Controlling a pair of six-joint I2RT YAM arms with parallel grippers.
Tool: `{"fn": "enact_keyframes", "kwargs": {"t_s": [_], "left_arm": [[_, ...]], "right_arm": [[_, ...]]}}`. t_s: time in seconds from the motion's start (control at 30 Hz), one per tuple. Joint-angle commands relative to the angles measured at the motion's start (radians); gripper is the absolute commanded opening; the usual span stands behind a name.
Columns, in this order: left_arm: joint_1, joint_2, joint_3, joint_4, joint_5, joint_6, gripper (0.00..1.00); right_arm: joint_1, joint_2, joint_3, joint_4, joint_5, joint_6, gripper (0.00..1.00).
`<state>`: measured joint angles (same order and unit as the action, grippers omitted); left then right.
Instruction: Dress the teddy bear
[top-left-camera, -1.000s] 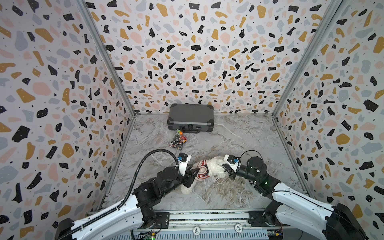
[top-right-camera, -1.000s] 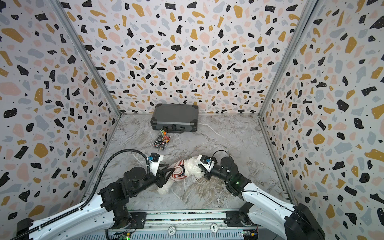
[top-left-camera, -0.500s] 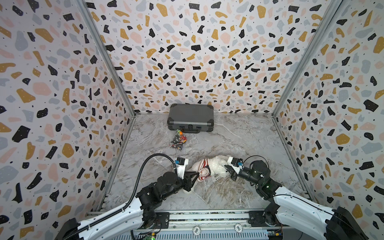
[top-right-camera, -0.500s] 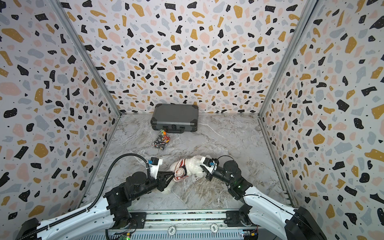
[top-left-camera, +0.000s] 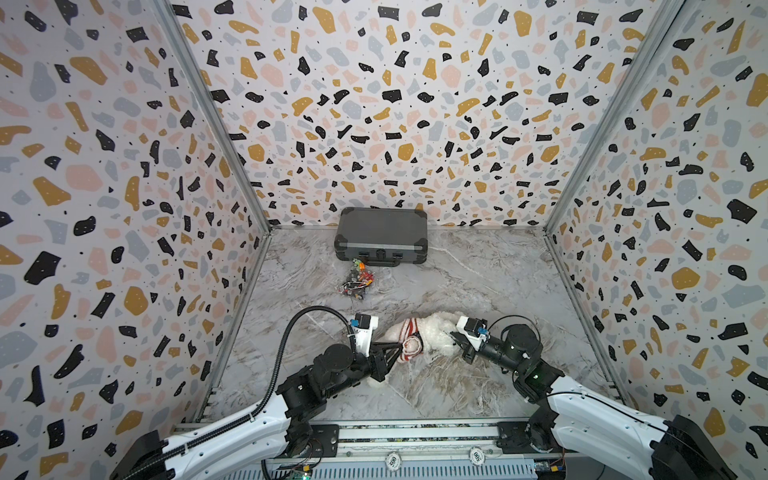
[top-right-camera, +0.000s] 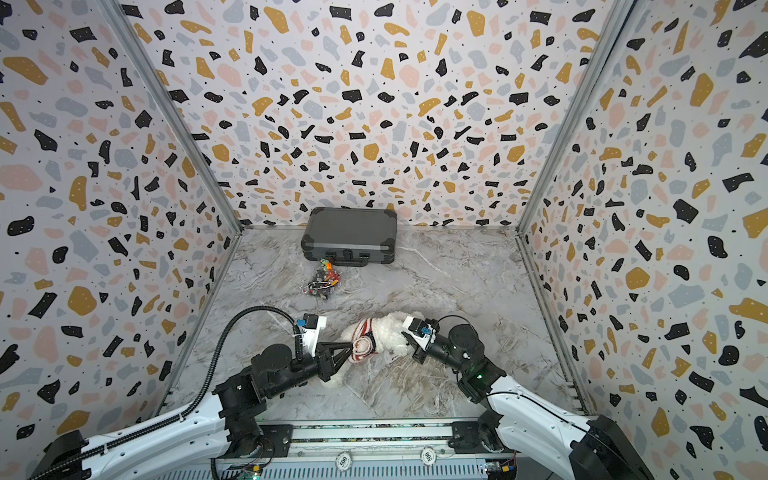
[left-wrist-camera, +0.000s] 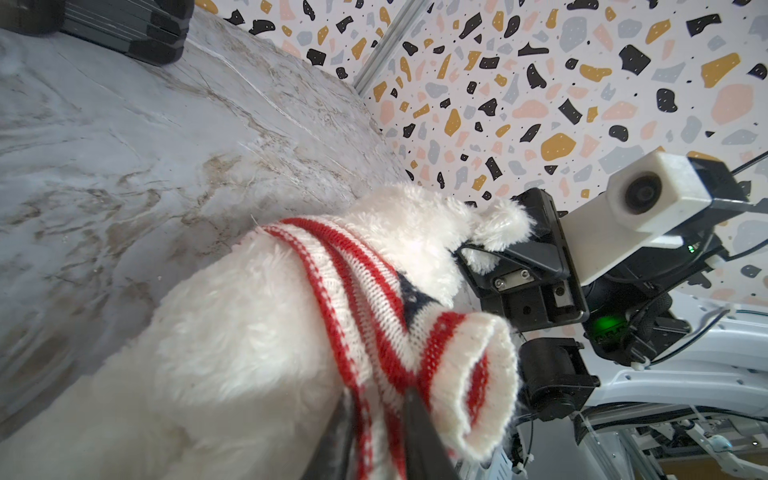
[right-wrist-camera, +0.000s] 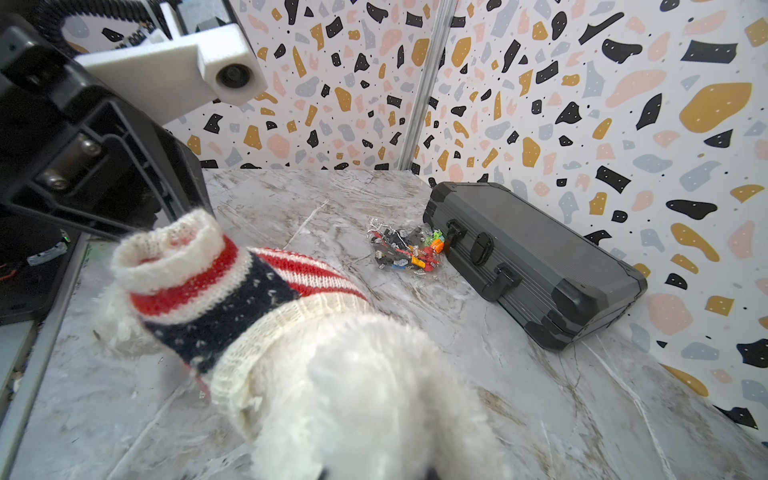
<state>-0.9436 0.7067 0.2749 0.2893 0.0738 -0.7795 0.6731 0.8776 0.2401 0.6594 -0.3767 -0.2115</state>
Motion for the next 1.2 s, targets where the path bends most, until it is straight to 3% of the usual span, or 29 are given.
{"fn": "enact_keyframes", "kwargs": {"t_s": [0.0, 0.13, 0.57, 0.97, 1.17], "left_arm": [[0.003, -0.015, -0.020, 0.054, 0.012, -0.011, 0.09], [0.004, -0.024, -0.022, 0.030, -0.014, -0.018, 0.00], [0.004, -0.036, -0.064, -0.117, -0.089, -0.021, 0.00], [0.005, -0.079, -0.083, -0.160, -0.165, -0.022, 0.00], [0.003, -0.046, -0.082, -0.071, -0.104, 0.001, 0.00]], "right_arm": [[-0.003, -0.023, 0.003, 0.057, 0.024, -0.004, 0.00], [-0.003, -0.041, -0.011, 0.071, 0.041, 0.001, 0.00], [-0.027, -0.100, -0.047, 0.065, 0.223, 0.077, 0.00], [-0.107, -0.082, -0.044, 0.048, 0.193, 0.156, 0.00], [-0.108, -0.080, -0.044, 0.056, 0.166, 0.158, 0.00]]}}
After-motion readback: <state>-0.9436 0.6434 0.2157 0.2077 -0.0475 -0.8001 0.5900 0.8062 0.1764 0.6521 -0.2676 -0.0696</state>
